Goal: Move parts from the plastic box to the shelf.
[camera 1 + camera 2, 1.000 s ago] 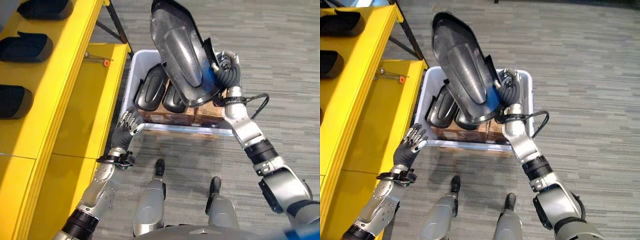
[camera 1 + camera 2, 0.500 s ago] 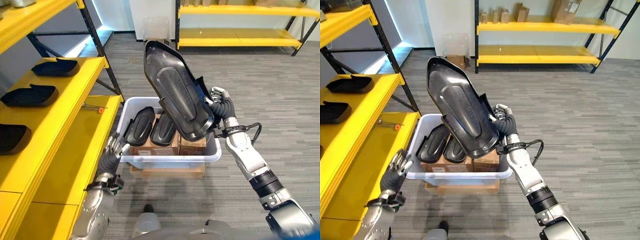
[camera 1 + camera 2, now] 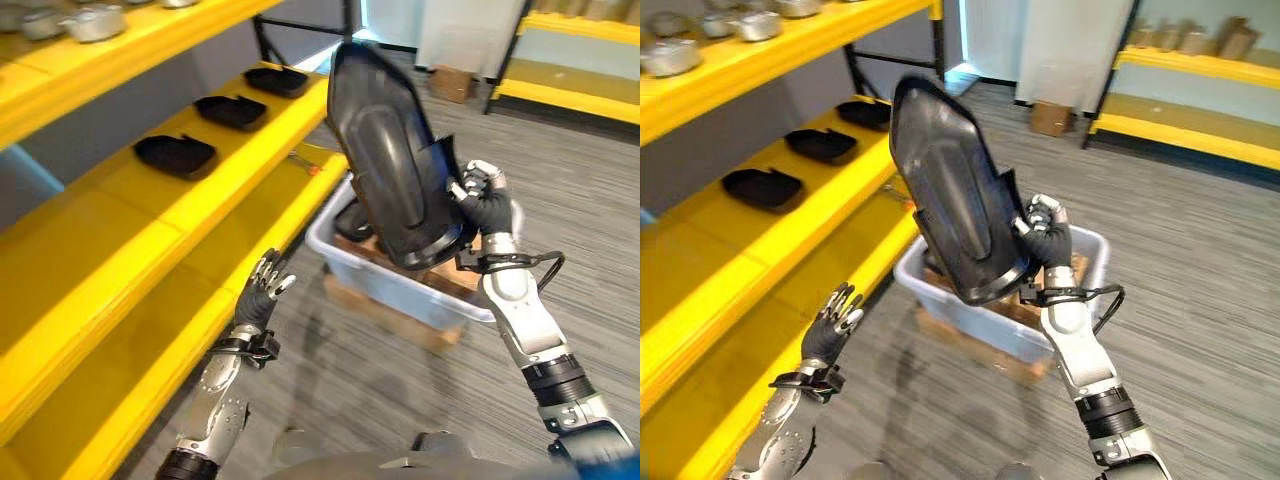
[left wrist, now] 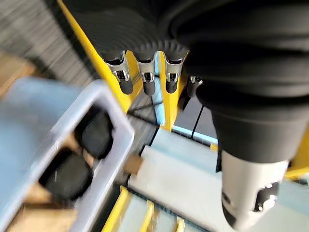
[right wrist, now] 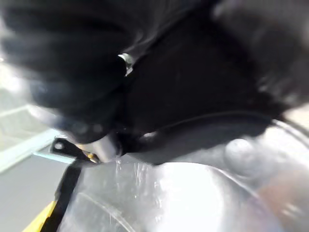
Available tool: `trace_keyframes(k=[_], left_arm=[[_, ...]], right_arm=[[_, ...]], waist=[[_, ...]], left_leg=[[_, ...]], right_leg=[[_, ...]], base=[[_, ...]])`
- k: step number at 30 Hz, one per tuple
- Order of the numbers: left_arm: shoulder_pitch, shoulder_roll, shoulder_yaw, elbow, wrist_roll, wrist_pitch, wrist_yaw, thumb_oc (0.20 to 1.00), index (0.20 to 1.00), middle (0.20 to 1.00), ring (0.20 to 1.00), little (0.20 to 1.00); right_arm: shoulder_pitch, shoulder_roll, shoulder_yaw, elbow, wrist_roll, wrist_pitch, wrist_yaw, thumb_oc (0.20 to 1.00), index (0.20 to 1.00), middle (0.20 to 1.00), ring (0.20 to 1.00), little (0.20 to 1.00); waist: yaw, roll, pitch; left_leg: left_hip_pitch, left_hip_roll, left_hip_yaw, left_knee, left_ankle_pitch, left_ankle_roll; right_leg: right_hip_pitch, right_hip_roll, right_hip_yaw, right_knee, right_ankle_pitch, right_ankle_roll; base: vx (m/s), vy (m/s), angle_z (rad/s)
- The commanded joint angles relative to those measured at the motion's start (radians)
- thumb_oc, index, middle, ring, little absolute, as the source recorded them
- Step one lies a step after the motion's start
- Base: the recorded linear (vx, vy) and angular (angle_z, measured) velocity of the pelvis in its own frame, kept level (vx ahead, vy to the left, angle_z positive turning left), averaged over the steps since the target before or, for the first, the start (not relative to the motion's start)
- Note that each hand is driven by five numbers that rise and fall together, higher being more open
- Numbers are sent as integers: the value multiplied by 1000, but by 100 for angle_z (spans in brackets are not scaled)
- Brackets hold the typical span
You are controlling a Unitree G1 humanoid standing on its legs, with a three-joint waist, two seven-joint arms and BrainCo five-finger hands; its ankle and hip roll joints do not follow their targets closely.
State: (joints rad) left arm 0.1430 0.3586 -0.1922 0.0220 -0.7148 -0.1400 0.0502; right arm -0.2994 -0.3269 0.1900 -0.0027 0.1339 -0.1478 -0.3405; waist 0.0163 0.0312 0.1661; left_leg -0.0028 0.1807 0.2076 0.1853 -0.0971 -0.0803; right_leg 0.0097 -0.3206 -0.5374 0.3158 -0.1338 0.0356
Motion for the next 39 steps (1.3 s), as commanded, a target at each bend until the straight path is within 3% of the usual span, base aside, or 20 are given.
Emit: trace_keyframes(k=[1,4,6,11,17,18,20,22,25,26,27,30,31,34,39], left_arm=[[35,54,69,-98,39,-63,-1,1000,1000,1000,1000,1000],[70,48,114,-113,59,-66,9,1000,1000,1000,1000,1000],[71,48,115,-113,59,-66,9,1000,1000,1000,1000,1000],[80,44,151,-136,80,-76,27,1000,1000,1000,1000,1000],[86,54,191,-149,89,-87,49,1000,1000,1000,1000,1000],[84,61,198,-145,103,-87,52,1000,1000,1000,1000,1000],[73,67,196,-144,113,-84,55,1000,1000,1000,1000,1000],[48,87,182,-124,135,-80,59,1000,1000,1000,1000,1000],[27,106,172,-104,162,-79,46,1000,1000,1000,1000,1000],[25,110,174,-107,172,-79,41,1000,1000,1000,1000,1000],[8,114,173,-92,186,-88,41,1000,1000,1000,1000,1000],[-20,118,156,-79,176,-95,43,1000,1000,1000,1000,1000],[-19,110,146,-78,174,-96,41,1000,1000,1000,1000,1000],[-26,90,129,-67,166,-96,38,1000,1000,1000,1000,1000],[-14,67,127,-68,137,-88,34,1000,1000,1000,1000,1000]], right_arm=[[-71,5,-5,-4,5,-71,-13,200,200,200,200,200],[-64,25,3,10,-18,-52,2,200,200,200,200,200],[-64,25,3,10,-18,-52,2,200,200,200,200,200],[-91,55,41,16,-1,-48,24,200,200,200,200,200],[-139,84,76,23,4,-50,35,200,200,200,200,200],[-136,91,90,28,2,-46,43,200,200,200,200,200],[-142,90,100,22,4,-41,48,200,200,200,200,200],[-134,81,97,7,7,-39,56,200,200,200,200,200],[-130,54,83,-11,-35,-32,60,200,200,200,200,200],[-125,47,77,-16,-27,-37,67,200,200,200,200,200],[-120,44,67,-23,5,-46,77,200,200,200,200,200],[-119,31,52,-54,-10,-49,75,200,200,200,200,200],[-106,29,41,-71,-12,-49,77,200,200,200,200,200],[-61,20,23,-80,0,-57,95,200,200,200,200,200],[-12,9,-5,-79,17,-62,98,200,200,200,200,200]], waist=[[16,-51,-44],[47,-79,-51],[47,-79,-51],[92,-125,-46],[135,-158,-32],[143,-160,-27],[137,-152,-23],[115,-138,-16],[73,-116,-11],[54,-109,-2],[19,-109,20],[-10,-117,41],[-14,-130,44],[-20,-152,20],[-29,-151,-8]], left_leg=[[-66,63,-76,19,85,4],[-72,15,-64,-11,67,25],[-72,15,-65,-11,67,25],[-115,-55,-76,-15,49,55],[-143,-124,-84,24,-1,100],[-125,-154,-90,12,-13,126],[-105,-179,-104,-14,-7,148],[-83,-191,-139,-61,14,160],[-44,-186,-176,-125,33,158],[-32,-186,-191,-139,39,153],[-6,-186,-227,-165,32,139],[-4,-194,-264,-151,21,126],[1,-191,-272,-134,2,116],[14,-183,-280,-119,-19,100],[35,-127,-309,-123,-6,64]], right_leg=[[44,-44,85,-2,27,67],[57,-83,53,-69,98,107],[58,-83,52,-69,98,107],[60,-123,13,-118,199,152],[48,-173,33,-119,301,184],[39,-201,54,-82,363,187],[21,-227,107,-12,428,182],[-31,-180,218,41,414,159],[-122,-53,347,16,327,126],[-158,-22,386,-16,314,122],[-207,17,482,-147,323,135],[-234,29,600,-227,372,158],[-232,13,589,-246,395,170],[-179,12,562,-239,359,183],[-142,39,491,-193,283,176]], base=[[48,196,30],[45,196,27],[7,47,13],[17,138,14],[30,151,22],[74,238,35],[76,286,32],[21,164,44],[50,65,36],[145,-95,54],[141,-138,69],[136,-185,90],[154,-229,108],[139,-182,71],[118,-203,46]])
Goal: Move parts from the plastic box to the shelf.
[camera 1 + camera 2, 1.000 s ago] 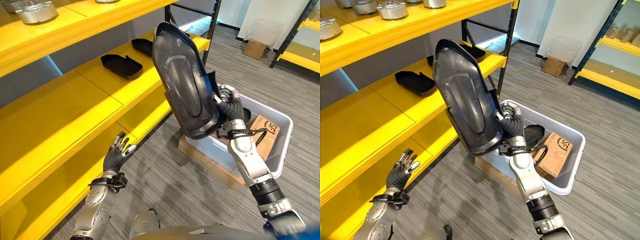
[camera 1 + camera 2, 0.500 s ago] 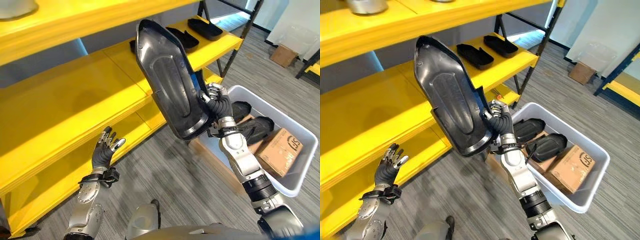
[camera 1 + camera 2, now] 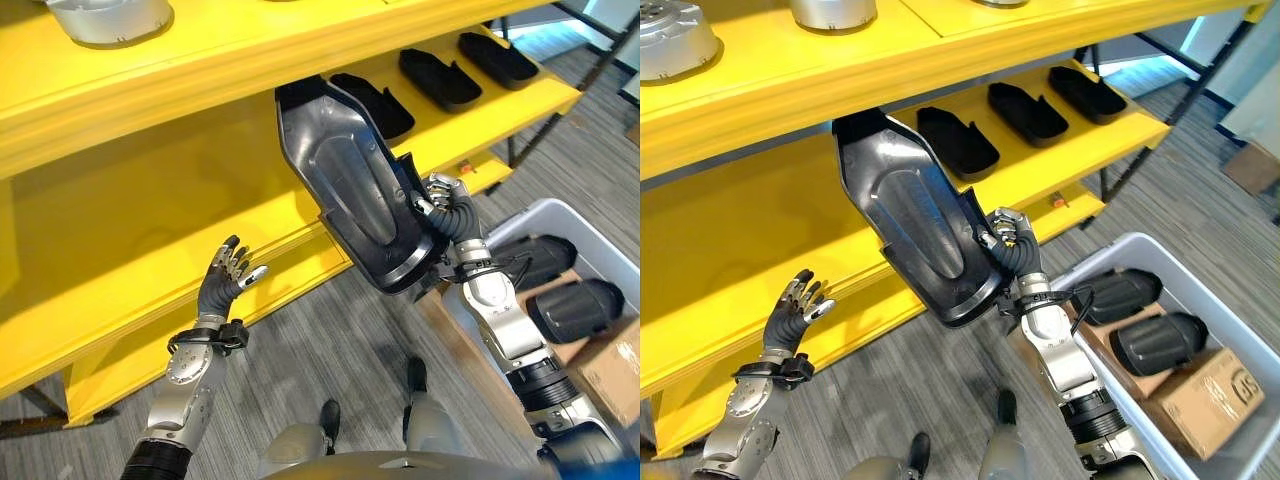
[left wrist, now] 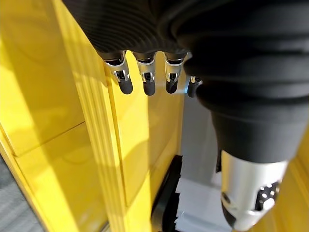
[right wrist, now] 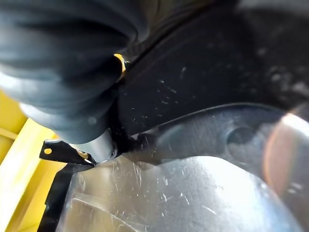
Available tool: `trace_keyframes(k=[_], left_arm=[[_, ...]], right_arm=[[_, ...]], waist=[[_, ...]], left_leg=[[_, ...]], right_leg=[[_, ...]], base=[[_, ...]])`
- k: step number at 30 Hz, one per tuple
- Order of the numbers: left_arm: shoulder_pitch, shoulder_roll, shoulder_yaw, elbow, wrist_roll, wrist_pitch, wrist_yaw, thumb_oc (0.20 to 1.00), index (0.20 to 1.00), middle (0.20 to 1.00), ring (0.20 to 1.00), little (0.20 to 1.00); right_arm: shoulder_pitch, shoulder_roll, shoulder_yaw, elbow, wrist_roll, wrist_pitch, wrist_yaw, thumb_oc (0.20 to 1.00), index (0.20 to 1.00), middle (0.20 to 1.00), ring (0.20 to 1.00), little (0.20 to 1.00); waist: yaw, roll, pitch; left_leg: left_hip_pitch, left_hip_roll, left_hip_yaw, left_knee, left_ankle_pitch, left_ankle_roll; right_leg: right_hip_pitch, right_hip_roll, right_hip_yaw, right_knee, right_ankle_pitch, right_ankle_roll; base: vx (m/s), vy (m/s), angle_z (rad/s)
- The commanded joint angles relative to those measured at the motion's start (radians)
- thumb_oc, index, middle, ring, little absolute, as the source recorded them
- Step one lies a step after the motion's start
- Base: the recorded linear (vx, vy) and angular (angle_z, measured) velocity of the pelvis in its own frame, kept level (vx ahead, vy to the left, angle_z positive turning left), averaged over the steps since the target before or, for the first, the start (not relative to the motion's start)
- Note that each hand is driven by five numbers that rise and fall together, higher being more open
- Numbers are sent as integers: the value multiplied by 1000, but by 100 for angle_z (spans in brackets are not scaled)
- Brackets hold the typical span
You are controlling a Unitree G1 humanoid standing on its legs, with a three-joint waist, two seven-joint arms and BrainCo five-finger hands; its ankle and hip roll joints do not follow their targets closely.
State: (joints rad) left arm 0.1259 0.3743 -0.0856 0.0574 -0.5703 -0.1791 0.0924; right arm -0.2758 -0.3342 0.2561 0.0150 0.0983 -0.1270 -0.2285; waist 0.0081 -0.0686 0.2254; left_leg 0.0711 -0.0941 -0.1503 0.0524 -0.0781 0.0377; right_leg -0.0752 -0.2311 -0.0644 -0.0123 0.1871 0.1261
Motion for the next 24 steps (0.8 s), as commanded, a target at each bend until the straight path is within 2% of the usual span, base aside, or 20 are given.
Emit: trace_keyframes(k=[1,3,4,9,11,13,15,17,18,20,21,22,23,24], left_arm=[[5,48,16,-99,-18,-46,-10,1000,1000,1000,1000,1000],[11,45,15,-104,-21,-43,-9,1000,1000,1000,1000,1000],[15,44,12,-106,-23,-37,-18,1000,1000,1000,1000,1000],[20,32,1,-104,-35,-36,-23,1000,1000,1000,1000,1000],[39,13,9,-105,-49,-36,-23,1000,1000,1000,1000,1000],[40,13,9,-105,-49,-36,-23,1000,1000,1000,1000,1000],[73,-8,25,-104,-66,-37,-30,1000,1000,1000,1000,1000],[74,-11,26,-106,-74,-37,-32,1000,1000,1000,1000,1000],[72,-14,22,-107,-78,-36,-30,1000,1000,1000,1000,1000],[69,-16,20,-108,-79,-33,-28,1000,1000,1000,1000,1000],[43,-13,-4,-111,-99,-26,-29,1000,1000,1000,1000,1000],[42,-14,-4,-110,-99,-26,-29,1000,1000,1000,1000,1000],[18,-10,-13,-104,-105,-27,-26,1000,1000,1000,1000,1000],[18,-10,-13,-104,-105,-28,-26,1000,1000,1000,1000,1000]], right_arm=[[-15,13,-86,-98,64,-91,-15,200,200,200,200,200],[-2,6,-93,-101,64,-96,-16,200,200,200,200,200],[9,1,-100,-103,63,-98,-14,200,200,200,200,200],[-4,2,-95,-96,71,-106,-12,200,200,200,200,200],[-18,5,-75,-89,74,-106,-2,200,200,200,200,200],[-18,5,-75,-88,75,-106,-2,200,200,200,200,200],[-37,1,-46,-73,97,-117,16,200,200,200,200,200],[-43,-1,-42,-63,99,-120,14,200,200,200,200,200],[-54,1,-23,-50,119,-121,21,200,200,200,200,200],[-57,-1,-15,-44,118,-119,21,200,200,200,200,200],[-63,2,-9,-17,112,-109,-1,200,200,200,200,200],[-65,1,-8,-15,112,-109,-2,200,200,200,200,200],[-89,4,5,10,88,-92,-14,200,200,200,200,200],[-90,4,6,10,88,-92,-14,200,200,200,200,200]], waist=[[-21,-46,-84],[-22,-36,-100],[-20,-24,-113],[-13,0,-135],[-5,14,-147],[-6,14,-147],[21,14,-140],[22,16,-133],[34,12,-112],[47,8,-94],[51,24,-62],[50,25,-62],[52,53,-53],[53,53,-52]], left_leg=[[-36,179,27,0,-18,-69],[-29,198,15,-11,-10,-77],[-21,219,2,-18,-4,-85],[-9,240,-19,-11,-4,-95],[-10,258,-28,5,-2,-106],[-9,258,-28,5,-2,-106],[-47,304,-65,26,33,-139],[-69,307,-78,44,41,-148],[-106,288,-111,78,55,-156],[-136,278,-130,103,63,-161],[-210,356,-54,67,175,-158],[-208,356,-55,58,181,-159],[-205,372,-24,22,185,-154],[-204,371,-22,23,184,-153]], right_leg=[[-45,-34,-3,151,-84,73],[-36,-23,-21,175,-112,65],[-26,-8,-30,203,-155,54],[-6,12,-44,240,-208,30],[5,32,-54,269,-250,9],[5,33,-54,270,-251,9],[25,75,-99,285,-318,-35],[27,80,-111,289,-329,-44],[31,77,-134,296,-336,-62],[36,68,-157,304,-345,-66],[59,31,-227,330,-364,-56],[58,30,-229,332,-366,-57],[50,-3,-233,366,-359,-30],[49,-4,-232,368,-360,-29]], base=[[75,-172,5],[98,-203,29],[90,-170,45],[55,-108,20],[14,-119,13],[-12,-103,6],[-33,-275,27],[-61,-116,52],[-121,-101,61],[-117,13,74],[-91,126,89],[-96,324,174],[-19,182,160],[31,323,109]])
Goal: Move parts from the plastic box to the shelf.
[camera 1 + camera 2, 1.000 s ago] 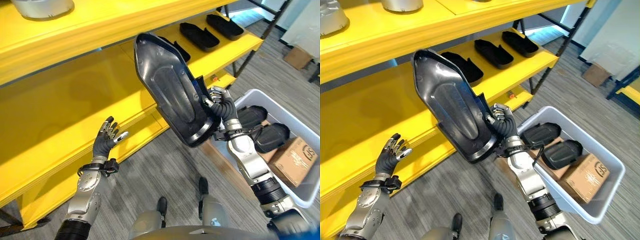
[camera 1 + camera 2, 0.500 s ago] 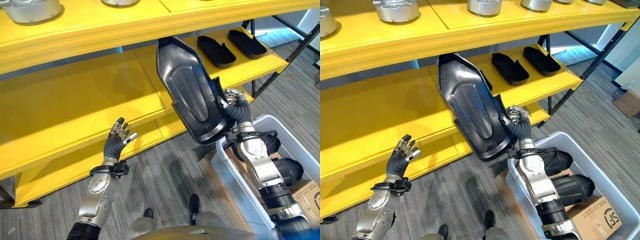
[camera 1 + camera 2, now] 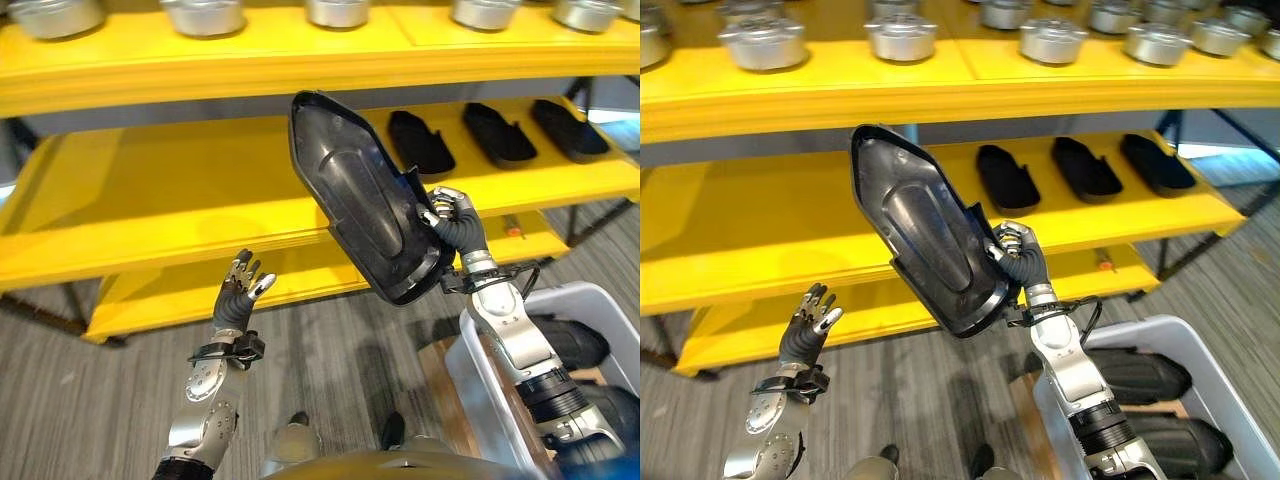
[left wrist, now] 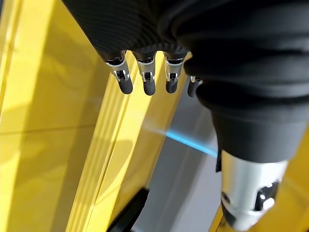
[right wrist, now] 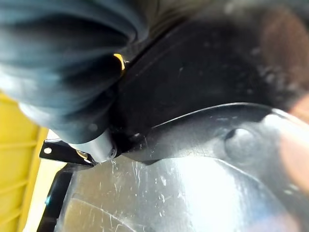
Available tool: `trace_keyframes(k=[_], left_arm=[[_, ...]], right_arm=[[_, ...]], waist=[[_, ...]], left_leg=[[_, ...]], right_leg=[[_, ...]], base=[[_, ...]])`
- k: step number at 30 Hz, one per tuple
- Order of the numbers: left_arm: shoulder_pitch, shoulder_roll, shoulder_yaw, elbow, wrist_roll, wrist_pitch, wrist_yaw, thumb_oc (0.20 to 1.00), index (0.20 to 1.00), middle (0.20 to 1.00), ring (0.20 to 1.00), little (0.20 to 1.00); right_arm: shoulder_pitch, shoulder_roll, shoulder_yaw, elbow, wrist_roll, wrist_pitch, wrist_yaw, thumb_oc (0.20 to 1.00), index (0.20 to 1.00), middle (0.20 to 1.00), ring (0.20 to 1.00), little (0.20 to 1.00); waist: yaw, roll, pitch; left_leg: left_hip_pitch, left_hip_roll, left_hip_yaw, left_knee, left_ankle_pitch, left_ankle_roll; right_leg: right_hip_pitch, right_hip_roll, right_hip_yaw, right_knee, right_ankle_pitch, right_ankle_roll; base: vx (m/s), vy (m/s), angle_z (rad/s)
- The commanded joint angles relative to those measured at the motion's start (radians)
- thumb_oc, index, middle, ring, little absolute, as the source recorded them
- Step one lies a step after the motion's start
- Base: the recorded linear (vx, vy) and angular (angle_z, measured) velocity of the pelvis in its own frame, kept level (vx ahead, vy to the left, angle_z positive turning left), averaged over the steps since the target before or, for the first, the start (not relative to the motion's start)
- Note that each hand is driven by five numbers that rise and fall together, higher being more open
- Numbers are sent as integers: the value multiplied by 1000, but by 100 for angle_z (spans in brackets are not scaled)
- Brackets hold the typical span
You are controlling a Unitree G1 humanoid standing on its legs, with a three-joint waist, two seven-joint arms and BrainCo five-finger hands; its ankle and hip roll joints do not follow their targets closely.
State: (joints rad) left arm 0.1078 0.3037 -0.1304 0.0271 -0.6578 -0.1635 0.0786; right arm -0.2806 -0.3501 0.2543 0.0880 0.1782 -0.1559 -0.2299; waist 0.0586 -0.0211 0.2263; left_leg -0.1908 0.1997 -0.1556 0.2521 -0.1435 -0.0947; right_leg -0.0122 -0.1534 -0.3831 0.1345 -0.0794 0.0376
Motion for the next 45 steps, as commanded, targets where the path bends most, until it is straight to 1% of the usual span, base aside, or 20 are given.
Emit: trace_keyframes(k=[1,4,6,7,9,10,17,20,21,23,26,27,28,31,32,33,37,42,44,45], left_arm=[[27,61,30,-64,-14,-46,-6,1000,1000,1000,1000,1000],[12,70,27,-61,-7,-50,-11,1000,1000,1000,1000,1000],[-8,82,25,-60,-5,-60,-4,1000,1000,1000,1000,1000],[-9,82,25,-60,-5,-60,-4,1000,1000,1000,1000,1000],[-27,96,19,-60,-4,-65,1,1000,1000,1000,1000,1000],[-28,96,20,-60,-4,-65,1,1000,1000,1000,1000,1000],[-34,120,6,-87,-15,-69,14,1000,1000,1000,1000,1000],[-27,137,2,-103,-29,-72,15,1000,1000,1000,1000,1000],[-28,153,-17,-112,-38,-73,11,1000,1000,1000,1000,1000],[-33,167,-26,-122,-50,-77,12,1000,1000,1000,1000,1000],[-46,185,-43,-134,-65,-80,11,1000,1000,1000,1000,1000],[-48,184,-42,-133,-65,-80,10,1000,1000,1000,1000,1000],[-63,200,-56,-144,-80,-88,12,1000,1000,1000,1000,1000],[-78,213,-79,-143,-89,-97,13,1000,1000,1000,1000,1000],[-80,212,-80,-143,-89,-97,13,1000,1000,1000,1000,1000],[-96,221,-99,-144,-92,-96,10,1000,1000,1000,1000,1000],[-129,225,-137,-143,-94,-97,6,1000,1000,1000,1000,1000],[-163,223,-173,-142,-95,-96,13,1000,1000,1000,1000,1000],[-182,218,-191,-140,-100,-92,20,1000,1000,1000,1000,1000],[-184,216,-196,-140,-99,-90,22,1000,1000,1000,1000,1000]], right_arm=[[-96,24,12,-34,-21,-50,-11,200,200,200,200,200],[-114,16,9,-11,-64,-29,-13,200,200,200,200,200],[-158,4,28,37,-114,-12,-14,200,200,200,200,200],[-159,4,28,38,-114,-12,-14,200,200,200,200,200],[-222,-12,58,90,-145,8,-12,200,200,200,200,200],[-225,-12,58,93,-145,7,-12,200,200,200,200,200],[-421,-47,105,272,-184,47,-44,200,200,200,200,200],[-544,-80,117,358,-190,58,-72,200,200,200,200,200],[-641,-100,138,455,-186,71,-94,200,200,200,200,200],[-738,-119,157,539,-177,78,-108,200,200,200,200,200],[-872,-142,193,677,-144,81,-126,200,200,200,200,200],[-877,-141,195,682,-142,79,-127,200,200,200,200,200],[-976,-157,224,826,-100,74,-140,200,200,200,200,200],[-1073,-182,243,987,-44,73,-149,200,200,200,200,200],[-1075,-183,244,989,-43,72,-148,200,200,200,200,200],[-1107,-210,256,1078,-26,76,-146,200,200,200,200,200],[-1140,-257,211,1173,92,73,-145,200,200,200,200,200],[-1155,-318,152,1219,218,65,-156,200,200,200,200,200],[-1157,-353,91,1227,325,49,-177,200,200,200,200,200],[-1154,-360,75,1229,348,45,-185,200,200,200,200,200]], waist=[[8,15,-60],[22,9,-60],[48,-5,-60],[48,-5,-60],[66,-16,-56],[66,-17,-56],[118,-44,-23],[134,-49,-2],[145,-49,12],[153,-47,29],[162,-38,53],[161,-38,54],[169,-26,73],[182,-6,96],[180,-7,93],[190,6,106],[207,28,122],[223,48,134],[232,65,138],[234,70,140]], left_leg=[[56,49,-18,-154,219,-18],[37,6,8,-83,172,-17],[20,-38,35,-25,123,-12],[20,-39,35,-24,123,-12],[-5,-59,41,9,102,-7],[-8,-59,41,12,101,-6],[-68,-83,40,44,91,3],[-95,-89,34,46,98,5],[-106,-91,33,43,101,6],[-120,-93,33,45,104,8],[-142,-97,31,47,109,10],[-144,-97,31,48,109,10],[-173,-107,24,61,110,12],[-208,-115,20,86,104,13],[-212,-116,19,81,111,14],[-227,-120,14,96,104,14],[-264,-132,3,118,102,18],[-301,-148,-8,135,98,22],[-327,-161,-13,147,94,25],[-332,-164,-13,147,93,26]], right_leg=[[-6,-105,102,218,-84,74],[37,-145,101,192,-70,89],[68,-188,106,150,-46,108],[68,-188,107,150,-46,109],[68,-206,111,133,-33,117],[66,-206,111,133,-33,117],[61,-220,95,97,-3,127],[42,-219,89,98,1,127],[30,-220,88,97,6,126],[16,-219,86,98,11,126],[-8,-218,84,104,12,126],[-10,-218,84,106,11,126],[-39,-220,84,123,9,124],[-65,-226,81,147,1,121],[-69,-226,80,143,6,121],[-79,-230,76,157,-3,122],[-99,-235,67,176,-12,121],[-114,-244,56,182,-16,125],[-121,-253,45,183,-20,125],[-121,-254,45,181,-21,126]], base=[[77,195,-11],[107,221,-20],[129,259,12],[64,160,9],[46,110,6],[36,87,8],[11,17,6],[-34,-7,6],[-51,3,14],[-49,8,6],[-46,14,1],[-79,34,8],[-75,33,7],[-62,23,9],[-23,14,19],[-23,9,17],[-14,-1,10],[5,2,7],[18,20,21],[18,25,22]])
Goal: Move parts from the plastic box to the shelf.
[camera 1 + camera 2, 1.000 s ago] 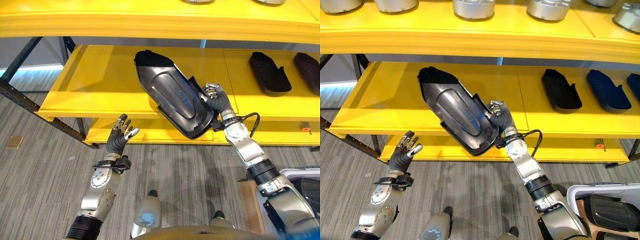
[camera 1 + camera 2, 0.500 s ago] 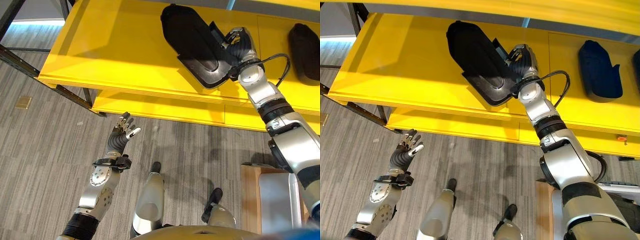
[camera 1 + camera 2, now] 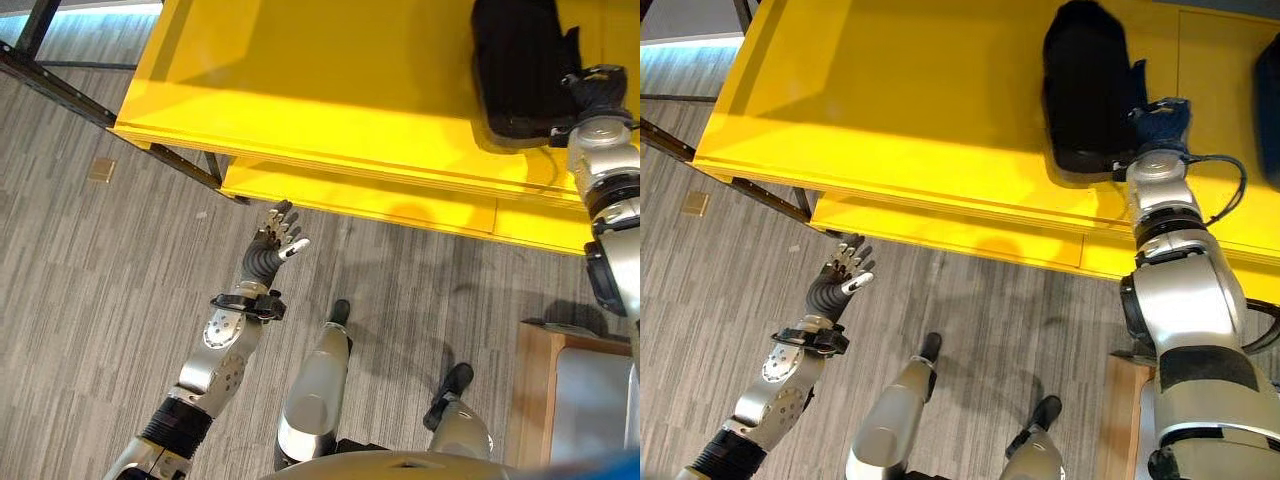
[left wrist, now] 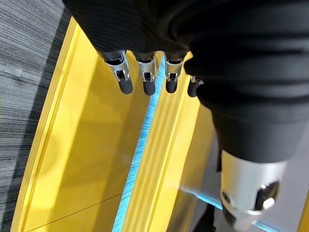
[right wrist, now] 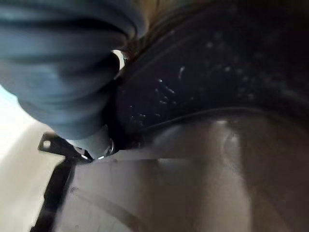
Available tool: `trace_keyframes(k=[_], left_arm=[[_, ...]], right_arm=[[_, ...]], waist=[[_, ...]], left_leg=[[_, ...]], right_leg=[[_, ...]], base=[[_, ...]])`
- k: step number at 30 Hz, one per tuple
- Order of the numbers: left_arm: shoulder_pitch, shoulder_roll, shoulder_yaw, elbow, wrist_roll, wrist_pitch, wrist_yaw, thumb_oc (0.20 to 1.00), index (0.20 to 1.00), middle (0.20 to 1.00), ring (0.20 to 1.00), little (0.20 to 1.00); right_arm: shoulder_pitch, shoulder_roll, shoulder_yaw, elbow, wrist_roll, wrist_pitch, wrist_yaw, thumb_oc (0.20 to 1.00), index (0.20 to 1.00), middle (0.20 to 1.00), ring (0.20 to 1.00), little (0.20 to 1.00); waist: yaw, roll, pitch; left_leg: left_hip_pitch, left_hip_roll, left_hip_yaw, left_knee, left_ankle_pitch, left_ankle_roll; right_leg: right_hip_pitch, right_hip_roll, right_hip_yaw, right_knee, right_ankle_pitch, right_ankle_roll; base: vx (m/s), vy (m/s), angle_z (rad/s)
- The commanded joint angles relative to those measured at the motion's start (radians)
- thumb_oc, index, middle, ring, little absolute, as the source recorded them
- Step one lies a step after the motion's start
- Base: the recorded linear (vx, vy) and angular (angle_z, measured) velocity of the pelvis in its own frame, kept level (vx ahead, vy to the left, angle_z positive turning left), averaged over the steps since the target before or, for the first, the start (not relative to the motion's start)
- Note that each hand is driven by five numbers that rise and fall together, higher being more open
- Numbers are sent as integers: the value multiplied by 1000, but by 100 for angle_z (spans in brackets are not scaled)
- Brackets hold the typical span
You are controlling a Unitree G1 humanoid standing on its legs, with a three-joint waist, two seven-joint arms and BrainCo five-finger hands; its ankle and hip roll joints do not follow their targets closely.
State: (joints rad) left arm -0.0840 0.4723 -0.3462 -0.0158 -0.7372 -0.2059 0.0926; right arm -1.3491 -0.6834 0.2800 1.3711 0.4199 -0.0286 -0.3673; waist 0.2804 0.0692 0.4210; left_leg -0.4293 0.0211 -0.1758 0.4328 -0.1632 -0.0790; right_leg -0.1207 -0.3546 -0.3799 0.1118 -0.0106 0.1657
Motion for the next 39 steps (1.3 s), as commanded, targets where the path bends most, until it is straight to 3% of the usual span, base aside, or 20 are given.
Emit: trace_keyframes(k=[1,11,12,16,17,26,37,38,39], left_arm=[[-3,45,9,-102,-28,-47,11,1000,1000,1000,1000,1000],[-28,51,-37,-99,-46,-51,14,1000,1000,1000,1000,1000],[-32,50,-41,-97,-46,-51,15,1000,1000,1000,1000,1000],[-41,50,-51,-97,-52,-55,10,1000,1000,1000,1000,1000],[-42,51,-52,-96,-53,-56,12,1000,1000,1000,1000,1000],[-49,49,-50,-104,-59,-65,14,1000,1000,1000,1000,1000],[-57,48,-41,-99,-67,-74,27,1000,1000,1000,1000,1000],[-57,49,-41,-101,-69,-77,29,1000,1000,1000,1000,1000],[-57,50,-41,-101,-69,-77,29,1000,1000,1000,1000,1000]], right_arm=[[-88,-38,15,-52,166,-95,-63,200,200,200,200,200],[-134,-95,29,-54,201,-104,-64,200,200,200,200,200],[-140,-99,42,-51,196,-103,-61,200,200,200,200,200],[-162,-109,70,-47,182,-99,-58,200,200,200,200,200],[-167,-109,78,-47,174,-97,-56,200,200,200,200,200],[-211,-136,155,-33,100,-81,-56,200,200,200,200,200],[-213,-124,135,-8,135,-82,-65,200,200,200,200,200],[-217,-123,128,-5,151,-86,-69,238,238,238,238,238],[-217,-123,128,-5,151,-86,-69,539,539,539,539,539]], waist=[[19,-9,-55],[37,15,-53],[38,12,-57],[45,21,-48],[45,18,-50],[52,18,-37],[33,12,-24],[32,13,-24],[32,13,-24]], left_leg=[[-108,7,7,-24,109,13],[-148,-15,-1,-11,106,18],[-142,-13,-5,-10,82,14],[-160,-19,-3,-9,108,20],[-153,-16,-6,-4,79,14],[-180,-28,-9,5,81,14],[-187,-27,2,23,73,12],[-186,-26,4,19,72,12],[-185,-26,4,18,73,12]], right_leg=[[-17,-59,35,204,-91,-2],[-30,-69,25,197,-93,3],[-24,-67,30,200,-113,8],[-34,-72,20,197,-92,5],[-26,-68,27,201,-116,9],[-30,-70,16,197,-115,9],[-35,-71,25,196,-114,4],[-34,-71,25,191,-113,4],[-33,-70,25,190,-112,4]], base=[[11,13,13],[15,5,8],[86,-30,5],[-15,18,1],[77,-41,-3],[7,4,4],[-2,3,0],[0,0,0],[0,0,0]])
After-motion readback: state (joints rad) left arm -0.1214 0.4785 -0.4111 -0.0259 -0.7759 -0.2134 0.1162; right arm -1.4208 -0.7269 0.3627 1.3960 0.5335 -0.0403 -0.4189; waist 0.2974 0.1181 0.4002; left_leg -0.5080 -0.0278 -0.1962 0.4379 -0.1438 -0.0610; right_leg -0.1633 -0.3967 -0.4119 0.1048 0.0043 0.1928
